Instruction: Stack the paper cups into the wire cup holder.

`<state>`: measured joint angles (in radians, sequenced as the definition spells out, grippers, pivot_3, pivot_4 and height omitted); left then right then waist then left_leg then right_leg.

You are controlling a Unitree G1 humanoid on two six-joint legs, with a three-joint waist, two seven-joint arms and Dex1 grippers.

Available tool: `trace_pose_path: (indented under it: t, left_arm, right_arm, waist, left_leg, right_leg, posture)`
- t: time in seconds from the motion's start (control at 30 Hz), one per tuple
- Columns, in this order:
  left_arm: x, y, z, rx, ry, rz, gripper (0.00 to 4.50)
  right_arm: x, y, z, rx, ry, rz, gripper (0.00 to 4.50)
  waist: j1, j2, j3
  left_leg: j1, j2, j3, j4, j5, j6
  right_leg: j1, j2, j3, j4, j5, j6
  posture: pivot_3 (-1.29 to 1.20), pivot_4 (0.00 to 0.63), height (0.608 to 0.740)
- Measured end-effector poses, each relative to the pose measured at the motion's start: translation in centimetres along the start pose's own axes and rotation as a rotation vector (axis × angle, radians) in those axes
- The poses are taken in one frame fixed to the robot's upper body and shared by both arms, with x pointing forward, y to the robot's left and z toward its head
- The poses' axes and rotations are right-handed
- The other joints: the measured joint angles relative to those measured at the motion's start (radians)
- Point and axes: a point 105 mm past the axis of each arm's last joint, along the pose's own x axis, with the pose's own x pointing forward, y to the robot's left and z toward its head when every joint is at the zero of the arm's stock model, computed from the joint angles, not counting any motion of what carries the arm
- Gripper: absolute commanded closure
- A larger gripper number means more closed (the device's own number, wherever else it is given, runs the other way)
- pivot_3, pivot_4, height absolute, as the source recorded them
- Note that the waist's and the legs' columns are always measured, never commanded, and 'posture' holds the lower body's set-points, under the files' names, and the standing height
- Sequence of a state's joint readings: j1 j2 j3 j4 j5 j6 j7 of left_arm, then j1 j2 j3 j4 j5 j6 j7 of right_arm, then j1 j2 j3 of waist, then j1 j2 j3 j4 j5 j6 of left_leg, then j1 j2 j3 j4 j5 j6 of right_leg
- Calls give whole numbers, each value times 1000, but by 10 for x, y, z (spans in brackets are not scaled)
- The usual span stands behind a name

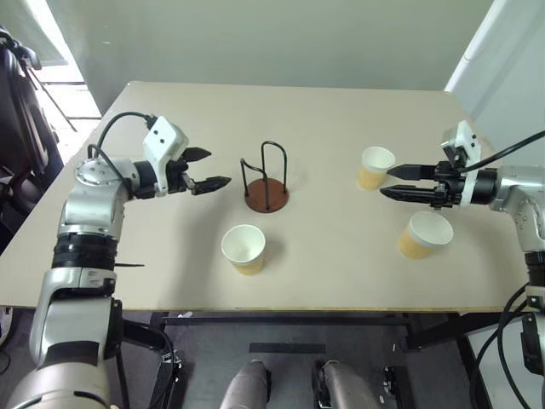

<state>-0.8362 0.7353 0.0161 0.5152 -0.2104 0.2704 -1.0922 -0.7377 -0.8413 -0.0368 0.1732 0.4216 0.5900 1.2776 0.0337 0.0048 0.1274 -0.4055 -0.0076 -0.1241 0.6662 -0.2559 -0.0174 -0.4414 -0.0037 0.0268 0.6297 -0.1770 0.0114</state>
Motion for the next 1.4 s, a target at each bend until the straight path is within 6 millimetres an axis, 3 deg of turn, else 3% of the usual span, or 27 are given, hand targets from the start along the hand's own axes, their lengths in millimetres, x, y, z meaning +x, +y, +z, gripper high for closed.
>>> trace_pose_path:
  t: [0.27, 0.57, 0.97, 1.4]
  left_arm:
    - [-1, -3, -6, -29, 15, -28, 189]
    - [1, 3, -16, -56, 20, 21, 189]
    - [22, -2, -26, -95, 16, 18, 189]
    - [45, 1, -23, -75, 11, 22, 189]
  right_arm:
    - [0, 18, 16, -46, -18, 97, 1757]
    - [2, 19, 27, -68, -35, 98, 1757]
    - [2, 16, 30, -73, -40, 70, 1757]
    - [4, 14, 30, -72, -46, 52, 1757]
  waist:
    - [1, 0, 0]
    - [2, 0, 0]
    - [2, 0, 0]
    - [2, 0, 0]
  left_leg:
    - [-1, 0, 0, 1, 0, 0]
    - [-1, 0, 0, 1, 0, 0]
    - [-1, 0, 0, 2, 3, -4]
    - [-2, 0, 0, 2, 3, -3]
  right_leg:
    - [0, 0, 0, -1, 0, 0]
    - [0, 0, 0, 0, 0, 0]
    - [0, 0, 0, -1, 1, 1]
    - [0, 0, 0, -2, 1, 2]
  posture:
    - [0, 150, 740]
    - [0, 150, 740]
    - [0, 150, 740]
    - [0, 150, 740]
